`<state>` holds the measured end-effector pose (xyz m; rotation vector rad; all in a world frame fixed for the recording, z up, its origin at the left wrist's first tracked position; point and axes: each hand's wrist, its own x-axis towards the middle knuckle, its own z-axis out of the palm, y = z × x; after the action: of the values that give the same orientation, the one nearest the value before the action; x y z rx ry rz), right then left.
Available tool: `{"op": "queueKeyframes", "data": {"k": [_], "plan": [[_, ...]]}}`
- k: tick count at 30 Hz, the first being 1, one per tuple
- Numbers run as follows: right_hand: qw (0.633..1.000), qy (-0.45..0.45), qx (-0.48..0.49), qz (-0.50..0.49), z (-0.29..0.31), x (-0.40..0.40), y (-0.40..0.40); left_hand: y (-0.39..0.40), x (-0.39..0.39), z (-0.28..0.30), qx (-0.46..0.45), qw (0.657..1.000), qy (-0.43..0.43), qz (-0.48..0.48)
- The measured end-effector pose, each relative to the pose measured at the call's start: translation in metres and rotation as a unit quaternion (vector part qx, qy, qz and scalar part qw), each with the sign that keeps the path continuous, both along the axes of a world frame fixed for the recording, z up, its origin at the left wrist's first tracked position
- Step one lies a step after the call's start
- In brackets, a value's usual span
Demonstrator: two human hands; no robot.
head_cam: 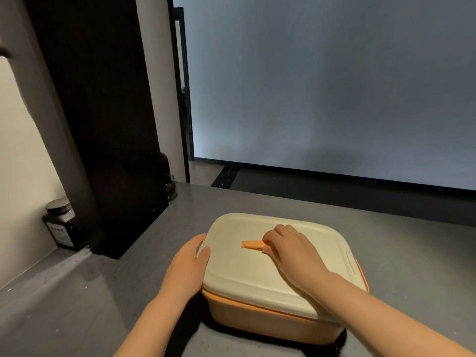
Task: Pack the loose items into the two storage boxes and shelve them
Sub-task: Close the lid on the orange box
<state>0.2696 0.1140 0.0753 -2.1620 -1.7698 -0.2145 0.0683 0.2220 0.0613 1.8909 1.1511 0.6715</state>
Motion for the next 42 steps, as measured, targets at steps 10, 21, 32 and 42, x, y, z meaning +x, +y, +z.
{"op": "queueKeyframes", "data": {"k": [10, 21, 32, 42], "plan": [[0.998, 0.062, 0.024, 0.016, -0.012, -0.001, -0.012, -0.008, -0.001, -0.012, 0.043, 0.997, 0.035, -0.048], [0.966, 0.251, 0.064, -0.014, -0.006, 0.004, -0.024, -0.039, 0.110, 0.010, 0.237, 0.925, 0.237, -0.176], [0.812, 0.464, 0.109, -0.337, -0.031, 0.040, -0.099, -0.042, 0.133, -0.021, 0.297, 0.875, 0.335, -0.183], [0.646, 0.653, 0.273, -0.286, -0.048, 0.032, -0.105, -0.040, 0.133, -0.022, 0.299, 0.874, 0.333, -0.190]]}}
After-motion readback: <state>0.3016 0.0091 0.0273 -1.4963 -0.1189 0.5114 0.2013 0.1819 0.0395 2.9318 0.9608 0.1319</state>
